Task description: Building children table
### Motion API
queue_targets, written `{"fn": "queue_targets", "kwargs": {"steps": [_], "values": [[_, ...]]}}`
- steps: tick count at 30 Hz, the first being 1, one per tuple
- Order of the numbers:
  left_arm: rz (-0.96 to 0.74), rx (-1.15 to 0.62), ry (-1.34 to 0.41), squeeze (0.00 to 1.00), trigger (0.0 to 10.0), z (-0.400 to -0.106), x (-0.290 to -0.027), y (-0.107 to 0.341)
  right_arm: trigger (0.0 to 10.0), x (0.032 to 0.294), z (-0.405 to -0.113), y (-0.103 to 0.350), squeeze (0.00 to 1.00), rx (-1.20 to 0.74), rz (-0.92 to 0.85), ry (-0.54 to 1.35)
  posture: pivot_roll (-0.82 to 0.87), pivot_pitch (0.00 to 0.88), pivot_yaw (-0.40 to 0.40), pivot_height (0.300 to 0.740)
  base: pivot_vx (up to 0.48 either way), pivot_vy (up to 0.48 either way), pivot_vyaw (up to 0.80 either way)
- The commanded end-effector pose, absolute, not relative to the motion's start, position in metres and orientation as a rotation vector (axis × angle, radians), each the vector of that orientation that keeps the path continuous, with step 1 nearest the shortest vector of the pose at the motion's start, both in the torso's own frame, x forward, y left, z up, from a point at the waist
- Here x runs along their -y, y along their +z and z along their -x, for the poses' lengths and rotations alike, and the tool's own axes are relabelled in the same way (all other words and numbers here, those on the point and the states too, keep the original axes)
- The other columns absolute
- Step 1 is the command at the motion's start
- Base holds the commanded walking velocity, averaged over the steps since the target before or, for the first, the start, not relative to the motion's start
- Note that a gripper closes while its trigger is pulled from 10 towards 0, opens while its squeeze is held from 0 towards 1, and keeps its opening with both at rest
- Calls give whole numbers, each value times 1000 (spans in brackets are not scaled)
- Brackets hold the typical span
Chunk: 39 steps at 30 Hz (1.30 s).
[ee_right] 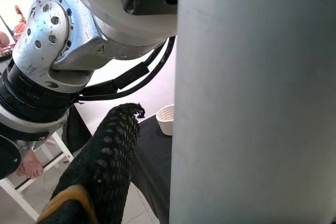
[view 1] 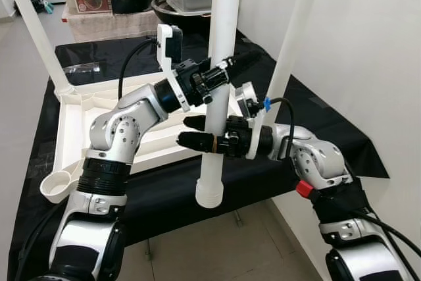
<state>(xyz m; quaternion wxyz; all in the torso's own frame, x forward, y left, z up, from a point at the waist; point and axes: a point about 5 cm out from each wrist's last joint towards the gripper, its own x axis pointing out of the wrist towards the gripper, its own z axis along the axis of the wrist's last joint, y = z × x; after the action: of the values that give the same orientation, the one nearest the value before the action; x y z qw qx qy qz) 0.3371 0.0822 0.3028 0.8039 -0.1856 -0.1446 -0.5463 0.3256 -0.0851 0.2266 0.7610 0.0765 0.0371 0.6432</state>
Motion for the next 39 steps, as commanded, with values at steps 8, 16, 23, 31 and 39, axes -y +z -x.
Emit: {"fn": "queue_targets", "kwargs": {"steps": [8,16,23,31,39], "values": [[398,331,-1178,0,10000,-339,-80,308,275,74,-325,231,0,-60,-149,1436,74,49,-23,740,0,0,0],[397,313,-1163,0,10000,-342,-79,307,0,70,-326,232,0,-50,-158,1437,67,46,-23,740,0,0,0],[412,270,-1131,1000,10000,-345,-79,303,0,69,-327,232,0,-44,-167,1433,74,35,-27,740,0,0,0],[356,277,-1092,1000,10000,-343,-85,300,0,79,-329,230,0,-45,-157,1395,78,18,-26,740,0,0,0],[365,314,-1007,0,10000,-336,-101,300,0,108,-348,231,0,-18,-134,1186,79,4,-27,740,0,0,0]]}}
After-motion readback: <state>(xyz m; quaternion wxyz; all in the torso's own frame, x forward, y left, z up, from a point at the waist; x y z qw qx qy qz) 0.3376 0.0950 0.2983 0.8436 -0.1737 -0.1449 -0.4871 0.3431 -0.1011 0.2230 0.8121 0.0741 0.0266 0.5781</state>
